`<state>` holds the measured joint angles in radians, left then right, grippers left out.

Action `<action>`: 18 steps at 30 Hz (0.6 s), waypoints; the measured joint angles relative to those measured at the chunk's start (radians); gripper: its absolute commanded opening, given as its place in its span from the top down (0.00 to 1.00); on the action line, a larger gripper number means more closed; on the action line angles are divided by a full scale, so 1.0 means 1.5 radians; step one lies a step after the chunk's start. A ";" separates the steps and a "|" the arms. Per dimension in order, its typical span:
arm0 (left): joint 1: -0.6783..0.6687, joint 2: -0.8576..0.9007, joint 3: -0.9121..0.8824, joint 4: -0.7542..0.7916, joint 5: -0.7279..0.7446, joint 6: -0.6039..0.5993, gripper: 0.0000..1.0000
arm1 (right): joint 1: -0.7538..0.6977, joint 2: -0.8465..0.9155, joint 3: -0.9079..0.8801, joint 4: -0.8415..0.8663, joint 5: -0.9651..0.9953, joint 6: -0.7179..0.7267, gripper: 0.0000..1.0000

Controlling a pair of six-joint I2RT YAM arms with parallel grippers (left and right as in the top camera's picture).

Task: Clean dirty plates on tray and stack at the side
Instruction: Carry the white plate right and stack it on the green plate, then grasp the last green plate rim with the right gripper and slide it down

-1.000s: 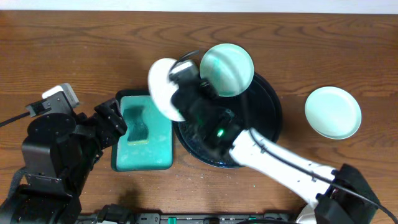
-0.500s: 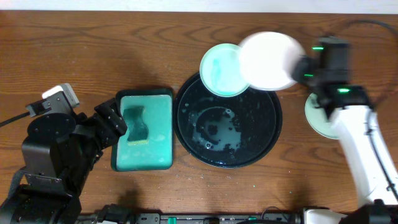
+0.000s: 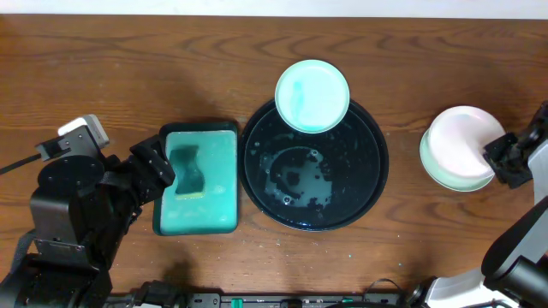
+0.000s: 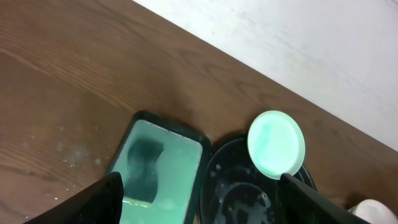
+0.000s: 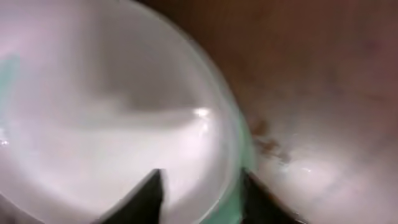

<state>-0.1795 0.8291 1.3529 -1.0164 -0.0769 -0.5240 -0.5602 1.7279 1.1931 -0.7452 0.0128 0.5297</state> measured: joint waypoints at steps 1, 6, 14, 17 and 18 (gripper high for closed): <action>0.000 0.000 0.000 0.000 0.000 0.000 0.21 | 0.005 -0.001 0.000 0.012 -0.023 -0.006 0.50; 0.000 0.000 0.000 0.000 0.000 0.000 0.21 | 0.061 -0.025 -0.001 0.081 -0.155 -0.071 0.49; 0.000 0.000 0.000 0.000 0.000 0.000 0.21 | 0.289 -0.066 -0.001 0.203 -0.247 -0.213 0.46; 0.000 0.000 0.000 0.000 0.000 0.000 0.21 | 0.378 -0.052 -0.001 0.253 -0.203 -0.261 0.46; 0.000 0.000 0.000 0.000 0.000 0.000 0.21 | 0.405 -0.040 -0.001 0.271 -0.183 -0.275 0.45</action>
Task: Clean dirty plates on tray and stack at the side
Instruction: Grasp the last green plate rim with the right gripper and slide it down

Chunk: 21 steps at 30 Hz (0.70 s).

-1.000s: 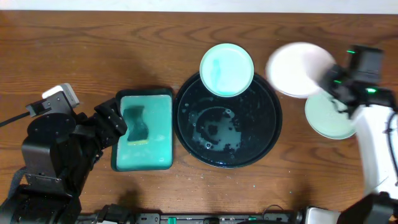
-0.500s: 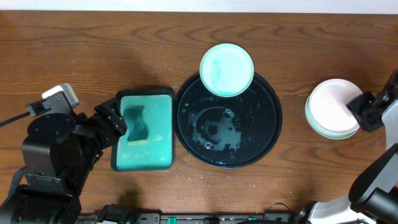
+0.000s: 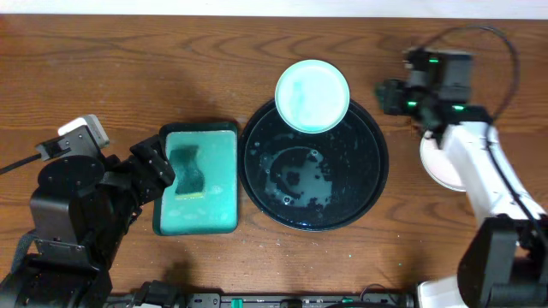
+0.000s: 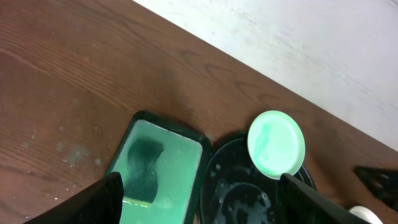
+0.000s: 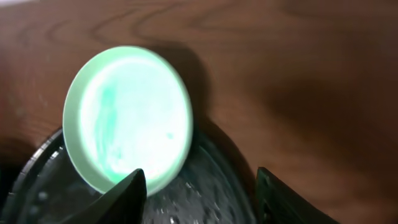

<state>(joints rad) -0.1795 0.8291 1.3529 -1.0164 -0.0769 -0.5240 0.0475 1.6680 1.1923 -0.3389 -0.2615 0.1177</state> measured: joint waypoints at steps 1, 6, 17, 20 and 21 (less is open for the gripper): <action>0.000 0.000 0.000 0.000 0.000 0.000 0.21 | 0.023 0.015 0.000 0.019 0.021 -0.012 0.43; 0.000 0.000 0.000 0.000 0.000 0.000 0.21 | 0.095 0.124 0.000 0.126 0.127 -0.052 0.39; 0.000 0.000 0.000 0.000 0.000 0.000 0.21 | 0.105 0.226 -0.001 0.233 0.164 -0.066 0.99; 0.000 0.000 0.000 0.000 0.000 0.000 0.21 | 0.105 0.226 0.000 0.216 0.153 -0.051 0.99; 0.000 0.000 0.000 0.000 0.000 0.000 0.21 | 0.105 0.225 0.000 0.210 0.146 -0.049 0.99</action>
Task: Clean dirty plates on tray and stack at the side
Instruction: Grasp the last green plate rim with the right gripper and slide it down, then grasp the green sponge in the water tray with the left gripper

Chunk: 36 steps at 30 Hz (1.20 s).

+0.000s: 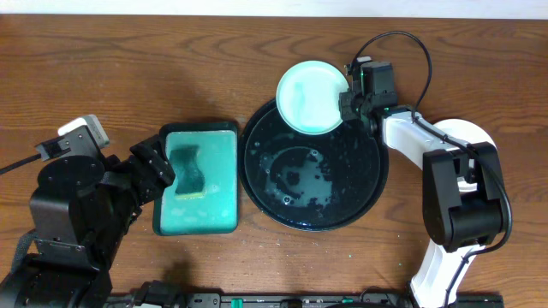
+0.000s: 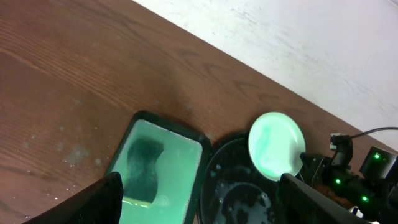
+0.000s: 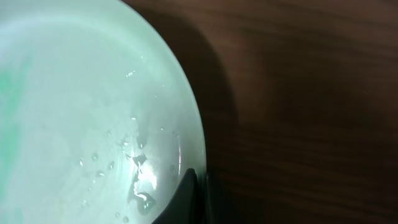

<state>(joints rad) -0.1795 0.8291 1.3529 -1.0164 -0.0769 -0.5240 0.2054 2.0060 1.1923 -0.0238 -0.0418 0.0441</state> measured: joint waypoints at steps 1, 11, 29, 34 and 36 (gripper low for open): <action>0.000 0.000 0.000 0.000 0.000 0.000 0.21 | 0.000 -0.002 0.001 -0.009 -0.007 0.001 0.99; 0.000 0.000 0.000 0.000 0.000 0.000 0.21 | 0.004 -0.157 -0.001 -0.284 -0.065 0.009 0.99; 0.000 0.060 0.000 -0.086 -0.023 -0.002 0.02 | 0.039 -0.097 -0.015 -0.555 -0.049 0.157 0.67; 0.001 0.179 -0.001 -0.139 -0.056 -0.020 0.02 | 0.039 -0.099 -0.015 -0.550 -0.044 0.146 0.70; 0.001 0.241 -0.001 -0.140 -0.061 -0.028 0.01 | 0.039 -0.103 -0.015 -0.550 -0.042 0.138 0.78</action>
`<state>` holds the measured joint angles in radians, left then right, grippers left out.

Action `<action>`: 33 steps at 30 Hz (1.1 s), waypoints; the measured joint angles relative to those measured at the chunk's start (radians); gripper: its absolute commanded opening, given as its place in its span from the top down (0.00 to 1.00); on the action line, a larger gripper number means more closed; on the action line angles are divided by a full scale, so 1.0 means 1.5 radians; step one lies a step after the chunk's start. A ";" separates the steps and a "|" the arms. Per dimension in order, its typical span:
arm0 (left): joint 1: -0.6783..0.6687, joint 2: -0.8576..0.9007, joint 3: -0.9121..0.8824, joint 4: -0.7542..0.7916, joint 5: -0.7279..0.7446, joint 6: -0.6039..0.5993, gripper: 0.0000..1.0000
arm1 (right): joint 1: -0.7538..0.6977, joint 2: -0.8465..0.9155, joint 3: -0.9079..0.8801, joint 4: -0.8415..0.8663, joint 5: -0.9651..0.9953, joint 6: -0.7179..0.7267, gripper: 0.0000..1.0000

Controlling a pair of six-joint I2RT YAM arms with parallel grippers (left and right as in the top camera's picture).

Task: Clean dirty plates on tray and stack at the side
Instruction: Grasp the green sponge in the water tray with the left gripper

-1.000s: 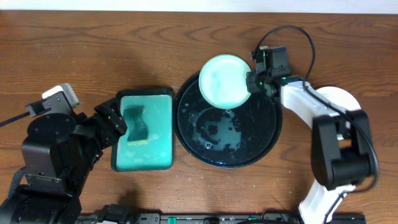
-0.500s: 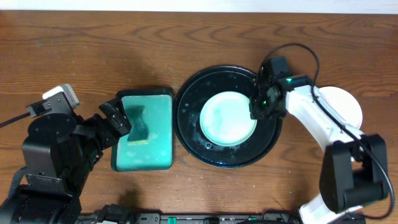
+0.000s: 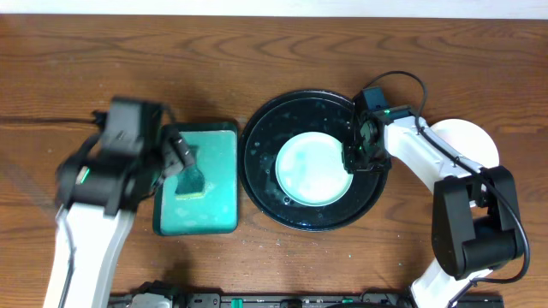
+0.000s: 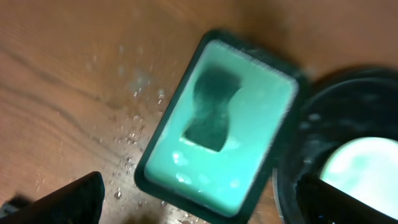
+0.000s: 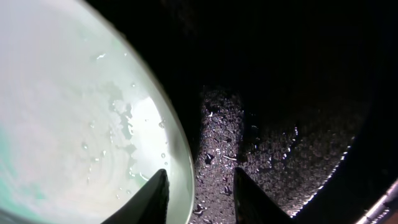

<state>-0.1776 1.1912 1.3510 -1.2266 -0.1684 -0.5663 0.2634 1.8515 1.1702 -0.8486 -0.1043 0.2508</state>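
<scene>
A mint-green plate (image 3: 308,169) lies flat in the middle of the round black tray (image 3: 257,128), wet with droplets (image 5: 74,112). My right gripper (image 3: 358,154) is at the plate's right rim, open (image 5: 199,196): one finger stands over the plate and the other over the wet tray floor. My left gripper (image 3: 178,156) hovers open (image 4: 205,211) above the teal basin (image 3: 233,180). A dark green sponge (image 3: 193,180) (image 4: 211,106) lies in that basin.
A stack of pale plates (image 3: 467,137) stands on the wooden table right of the tray. The basin (image 4: 273,143) sits close against the tray's left side. Water drops (image 4: 124,137) speckle the wood left of the basin.
The plate was at the tray's back rim with my right gripper shut on its edge. Now it lies in the tray's middle and the gripper is open. My left arm has moved over the basin.
My right gripper was first at the plate stack on the right while the green plate rested on the tray's back rim. Then it was open behind the tray, then shut on the plate's rim. Now the plate lies mid-tray. My left arm kept still until now.
</scene>
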 measured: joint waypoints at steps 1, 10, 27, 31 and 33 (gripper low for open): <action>0.001 0.034 0.000 0.000 0.000 -0.007 0.02 | 0.000 -0.003 0.000 0.000 0.000 -0.006 0.81; 0.057 0.327 -0.002 0.032 0.037 -0.032 0.37 | 0.000 -0.013 0.000 0.000 0.003 -0.014 0.80; 0.081 0.549 -0.002 0.122 0.161 0.089 0.92 | 0.000 -0.013 0.000 0.000 0.005 -0.014 0.80; 0.081 0.547 0.013 0.081 0.167 0.099 0.93 | -0.003 -0.013 0.000 0.000 0.036 0.010 0.79; 0.081 0.531 0.020 0.070 0.173 0.106 0.93 | -0.005 -0.014 0.000 0.001 0.043 0.022 0.79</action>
<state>-0.0559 1.9877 1.3804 -1.1213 0.0906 -0.4076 0.2554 1.8309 1.1702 -0.8471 -0.0391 0.2832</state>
